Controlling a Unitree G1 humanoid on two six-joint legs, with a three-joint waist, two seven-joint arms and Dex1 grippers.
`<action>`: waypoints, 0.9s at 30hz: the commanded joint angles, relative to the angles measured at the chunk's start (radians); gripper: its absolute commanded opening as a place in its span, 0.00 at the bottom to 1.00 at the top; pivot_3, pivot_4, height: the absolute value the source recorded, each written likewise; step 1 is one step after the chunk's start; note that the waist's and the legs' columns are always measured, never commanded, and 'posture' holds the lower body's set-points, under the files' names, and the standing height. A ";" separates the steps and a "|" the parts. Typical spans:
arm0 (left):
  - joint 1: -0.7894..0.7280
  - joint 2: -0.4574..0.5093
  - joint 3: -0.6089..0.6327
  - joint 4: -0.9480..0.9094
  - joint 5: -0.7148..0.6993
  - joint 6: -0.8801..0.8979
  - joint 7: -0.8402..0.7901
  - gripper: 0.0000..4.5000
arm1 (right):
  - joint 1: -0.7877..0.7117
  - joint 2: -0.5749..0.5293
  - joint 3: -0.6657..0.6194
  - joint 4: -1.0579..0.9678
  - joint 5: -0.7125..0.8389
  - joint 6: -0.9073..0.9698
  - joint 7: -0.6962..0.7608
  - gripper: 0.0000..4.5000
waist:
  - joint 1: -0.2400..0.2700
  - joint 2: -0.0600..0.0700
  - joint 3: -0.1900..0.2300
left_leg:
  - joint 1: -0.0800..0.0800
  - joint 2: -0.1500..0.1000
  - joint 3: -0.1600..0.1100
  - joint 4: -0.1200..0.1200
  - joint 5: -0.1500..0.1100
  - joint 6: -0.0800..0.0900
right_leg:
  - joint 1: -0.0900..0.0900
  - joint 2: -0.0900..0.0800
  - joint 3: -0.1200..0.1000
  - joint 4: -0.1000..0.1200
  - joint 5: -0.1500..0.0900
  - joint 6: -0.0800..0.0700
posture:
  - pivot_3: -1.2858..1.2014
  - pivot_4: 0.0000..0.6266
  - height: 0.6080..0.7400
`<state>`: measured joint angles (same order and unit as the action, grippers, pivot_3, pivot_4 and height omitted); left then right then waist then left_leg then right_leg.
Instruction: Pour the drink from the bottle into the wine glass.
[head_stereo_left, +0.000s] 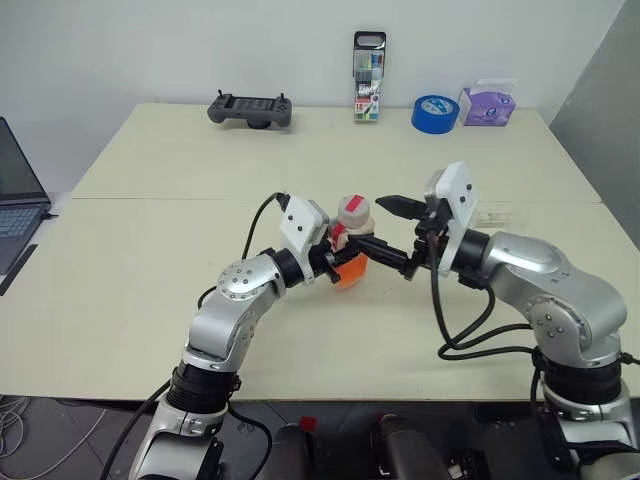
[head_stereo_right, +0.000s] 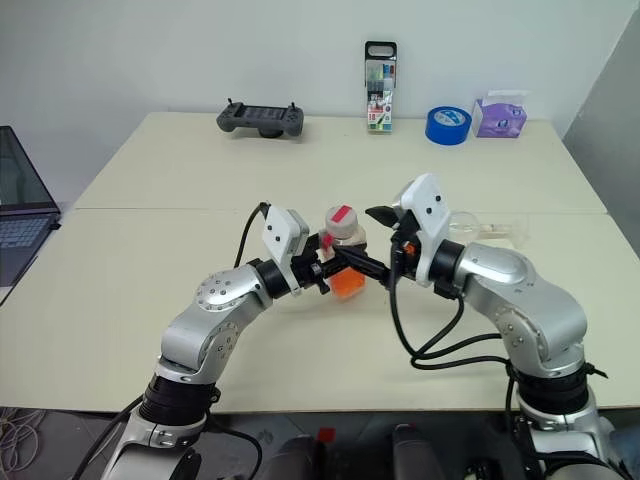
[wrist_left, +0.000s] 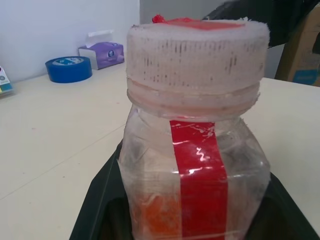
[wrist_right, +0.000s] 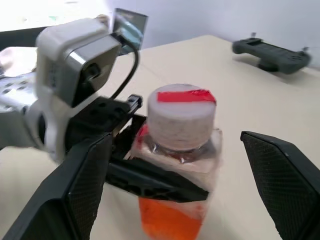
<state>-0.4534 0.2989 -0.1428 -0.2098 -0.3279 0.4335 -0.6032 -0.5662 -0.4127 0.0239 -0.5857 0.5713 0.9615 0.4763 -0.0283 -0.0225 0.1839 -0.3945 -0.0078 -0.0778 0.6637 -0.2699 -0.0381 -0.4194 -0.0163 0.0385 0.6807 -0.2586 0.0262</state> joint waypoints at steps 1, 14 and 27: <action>-0.021 -0.004 0.009 -0.016 -0.001 -0.018 -0.005 0.39 | -0.009 0.041 0.021 -0.098 -0.014 0.048 -0.114 0.97 | 0.000 0.000 0.000 | 0.000 0.000 0.000 0.000 0.000 0.000 | 0.000 0.000 0.000 0.000 0.000 0.000 | 0.52 0.24 1.00; -0.035 -0.024 0.003 0.006 0.007 -0.027 -0.003 0.39 | -0.132 0.174 0.159 0.025 -0.197 0.035 -0.312 0.97 | -0.002 0.000 0.000 | 0.000 -0.001 0.001 0.000 0.000 0.000 | 0.000 0.000 -0.001 0.000 0.000 0.000 | 0.52 0.24 1.00; -0.015 -0.027 0.012 -0.015 0.010 -0.017 0.011 0.39 | -0.174 0.256 0.120 0.123 -0.291 0.019 -0.361 0.97 | -0.003 0.000 0.000 | 0.000 0.000 0.001 0.000 0.000 0.000 | -0.001 0.000 -0.001 0.000 0.000 0.000 | 0.52 0.24 1.00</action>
<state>-0.4648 0.2782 -0.1426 -0.1810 -0.3116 0.4291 -0.5976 -0.7090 -0.1570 0.1956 -0.4328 0.2947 0.9893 0.1301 -0.0310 -0.0224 0.1838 -0.3946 -0.0082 -0.0768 0.6634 -0.2699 -0.0380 -0.4201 -0.0162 0.0379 0.6807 -0.2585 0.0260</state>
